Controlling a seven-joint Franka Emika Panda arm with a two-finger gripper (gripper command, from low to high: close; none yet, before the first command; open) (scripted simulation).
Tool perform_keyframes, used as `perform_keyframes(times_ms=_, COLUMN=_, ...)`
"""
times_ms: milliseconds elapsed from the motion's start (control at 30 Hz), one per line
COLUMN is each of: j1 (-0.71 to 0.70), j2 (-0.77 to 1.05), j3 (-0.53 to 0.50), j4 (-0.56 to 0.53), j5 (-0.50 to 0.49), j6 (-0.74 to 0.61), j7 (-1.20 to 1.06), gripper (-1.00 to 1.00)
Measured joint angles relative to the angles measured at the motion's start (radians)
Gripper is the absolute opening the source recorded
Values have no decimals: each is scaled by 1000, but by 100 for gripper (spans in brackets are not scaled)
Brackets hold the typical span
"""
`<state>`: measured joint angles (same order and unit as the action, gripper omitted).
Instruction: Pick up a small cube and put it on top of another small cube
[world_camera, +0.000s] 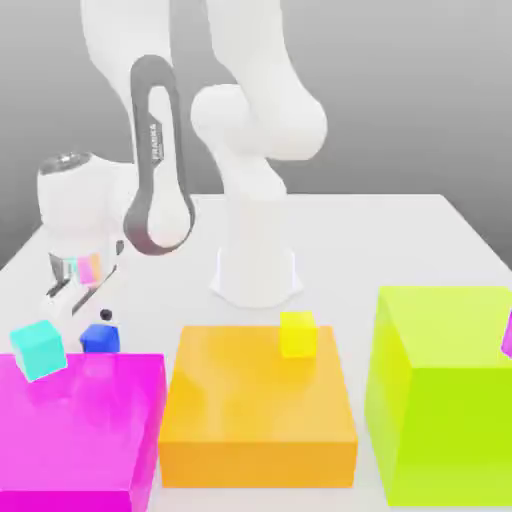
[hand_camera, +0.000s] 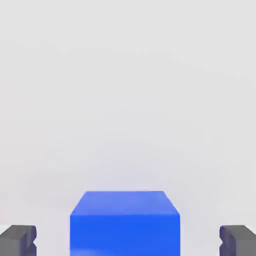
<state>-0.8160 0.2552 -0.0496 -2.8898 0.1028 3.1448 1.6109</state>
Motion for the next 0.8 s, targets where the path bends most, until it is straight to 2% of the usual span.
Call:
perform_keyframes(times_ms=233, j1=-16, j2=6, j3=15, j4=1, j5=-4, j6=7, j7=3, gripper=-100)
perform_keyframes(times_ms=333, j1=109, j2=-58, j3=-121, j4=-9, j5=-54, j6=-48, j7=45, gripper=-100)
perform_keyframes(times_ms=400, j1=163, j2=-113, j3=-195, j4=-19, j5=-131, j6=-94, j7=101, gripper=-100)
perform_keyframes(times_ms=500, j1=175, j2=-203, j3=-226, j4=-36, j5=-193, j6=-166, j7=142, gripper=-100)
perform_keyframes(times_ms=633, j1=177, j2=-289, j3=-238, j4=-38, j5=-139, j6=-254, j7=87, gripper=-100)
perform_keyframes(times_ms=700, j1=141, j2=-285, j3=-262, j4=1, j5=-114, j6=-283, j7=8, gripper=-100)
perform_keyframes(times_ms=800, j1=169, j2=-268, j3=-251, j4=98, j5=-61, j6=-347, j7=-103, gripper=-100)
